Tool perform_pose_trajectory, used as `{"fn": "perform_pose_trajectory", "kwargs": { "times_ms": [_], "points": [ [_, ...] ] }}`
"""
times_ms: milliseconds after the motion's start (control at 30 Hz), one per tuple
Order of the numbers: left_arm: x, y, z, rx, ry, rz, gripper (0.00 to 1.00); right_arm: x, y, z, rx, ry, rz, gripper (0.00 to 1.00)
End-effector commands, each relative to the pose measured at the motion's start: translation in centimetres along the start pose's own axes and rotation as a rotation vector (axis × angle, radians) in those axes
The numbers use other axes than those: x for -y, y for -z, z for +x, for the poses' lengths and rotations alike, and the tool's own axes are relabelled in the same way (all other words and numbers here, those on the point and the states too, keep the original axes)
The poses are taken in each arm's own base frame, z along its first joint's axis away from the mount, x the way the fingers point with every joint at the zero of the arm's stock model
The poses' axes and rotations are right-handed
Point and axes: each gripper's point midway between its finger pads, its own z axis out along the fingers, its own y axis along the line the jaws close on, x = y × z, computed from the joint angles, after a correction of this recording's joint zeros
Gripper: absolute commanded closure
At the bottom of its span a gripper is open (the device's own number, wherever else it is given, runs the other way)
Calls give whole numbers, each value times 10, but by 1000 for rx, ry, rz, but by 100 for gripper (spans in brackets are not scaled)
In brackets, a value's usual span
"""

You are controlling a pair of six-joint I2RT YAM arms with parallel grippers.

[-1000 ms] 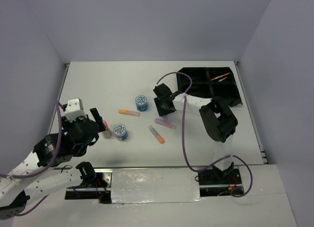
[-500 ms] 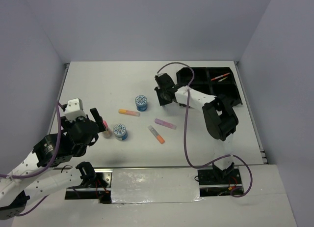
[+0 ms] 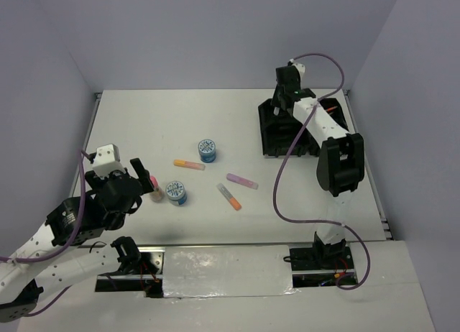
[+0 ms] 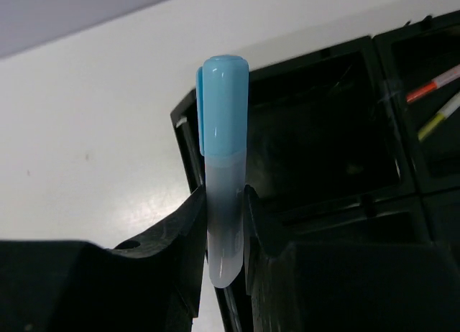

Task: Sort the stationery into containers
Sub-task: Place the pen in the storage box.

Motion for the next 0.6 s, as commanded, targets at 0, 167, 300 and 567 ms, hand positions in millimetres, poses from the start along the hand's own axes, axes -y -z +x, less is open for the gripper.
{"fn": "perform_pose_trajectory", "kwargs": {
  "times_ms": [0, 167, 300, 567],
  "points": [
    [1, 2, -7, 19, 20, 12, 1, 5, -8, -37, 71, -98, 65, 100],
    [2, 2, -8, 25, 27, 24, 1, 28, -19, -39, 93, -171, 120, 96],
    [1, 2, -8, 24, 28, 22, 1, 40, -28, -34, 94, -225, 143, 94],
    [1, 3, -8, 26, 30, 25, 1, 46, -46, -24, 68, -253, 155, 80]
  ]
}}
